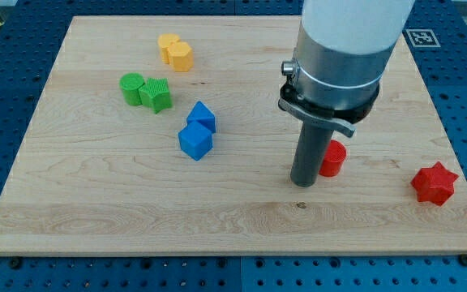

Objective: Move the red blocks to the bottom right

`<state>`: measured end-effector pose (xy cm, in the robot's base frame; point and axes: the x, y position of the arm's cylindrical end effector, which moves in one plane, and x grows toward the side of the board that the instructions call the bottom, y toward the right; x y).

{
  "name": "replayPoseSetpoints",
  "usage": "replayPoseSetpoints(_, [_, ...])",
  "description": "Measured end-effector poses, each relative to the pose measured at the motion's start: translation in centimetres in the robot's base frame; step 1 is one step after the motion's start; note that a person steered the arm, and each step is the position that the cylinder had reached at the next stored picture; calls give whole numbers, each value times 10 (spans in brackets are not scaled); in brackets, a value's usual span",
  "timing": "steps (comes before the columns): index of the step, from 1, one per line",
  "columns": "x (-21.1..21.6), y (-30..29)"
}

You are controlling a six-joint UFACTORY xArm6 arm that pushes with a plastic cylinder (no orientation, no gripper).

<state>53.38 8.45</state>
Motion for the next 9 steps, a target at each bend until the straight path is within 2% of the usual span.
replayPoseSetpoints(3, [-10,12])
replayPoseSetpoints(6, [-38,83])
replayPoseSetpoints(7, [-46,83])
replayPoseSetpoints(8, [-88,73])
replayPoseSetpoints(9, [-108,76])
